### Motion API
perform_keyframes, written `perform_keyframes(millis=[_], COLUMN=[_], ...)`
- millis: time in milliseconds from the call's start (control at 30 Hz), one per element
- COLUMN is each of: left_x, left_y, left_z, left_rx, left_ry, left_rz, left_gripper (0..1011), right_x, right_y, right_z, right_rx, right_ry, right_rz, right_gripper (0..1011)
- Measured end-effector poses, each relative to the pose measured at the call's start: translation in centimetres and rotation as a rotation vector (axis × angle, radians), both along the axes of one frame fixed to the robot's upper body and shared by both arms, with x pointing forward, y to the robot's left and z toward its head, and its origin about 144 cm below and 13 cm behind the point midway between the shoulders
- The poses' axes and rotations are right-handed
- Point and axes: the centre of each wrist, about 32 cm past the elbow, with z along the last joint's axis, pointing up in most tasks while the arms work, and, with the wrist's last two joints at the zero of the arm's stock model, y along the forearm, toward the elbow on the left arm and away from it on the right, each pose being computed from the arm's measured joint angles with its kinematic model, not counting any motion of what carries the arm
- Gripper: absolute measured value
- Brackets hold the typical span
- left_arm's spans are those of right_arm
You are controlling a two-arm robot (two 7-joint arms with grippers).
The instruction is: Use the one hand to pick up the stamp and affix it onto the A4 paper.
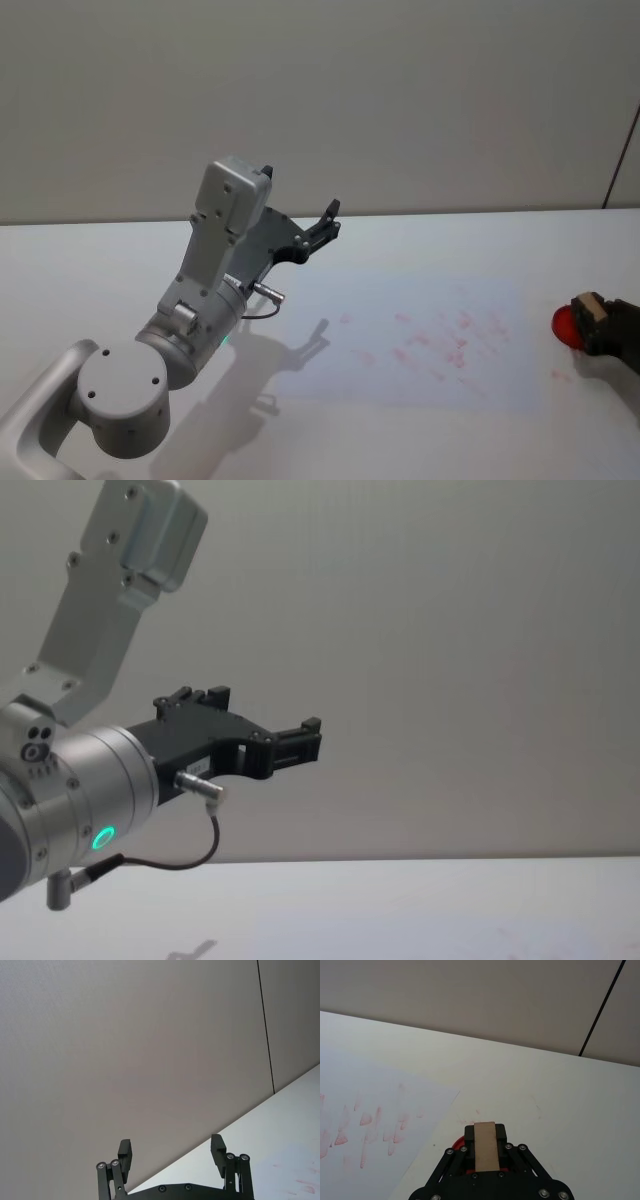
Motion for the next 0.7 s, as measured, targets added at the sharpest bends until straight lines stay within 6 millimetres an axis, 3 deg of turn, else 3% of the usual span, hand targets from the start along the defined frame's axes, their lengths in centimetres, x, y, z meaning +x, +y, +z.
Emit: perform_keyframes(millis=[700], left_x=[0.0], left_y=[0.0], left_z=[0.0], left_rx=[0.0], left_ry=[0.0], left_rz=[0.0], left_gripper=[1001], right_x=[0.14], right_y=[0.27], right_z=[-0.71], right_rx=[-0.012], right_ry=[0.006], right_rz=[-0.002], right_gripper=[219])
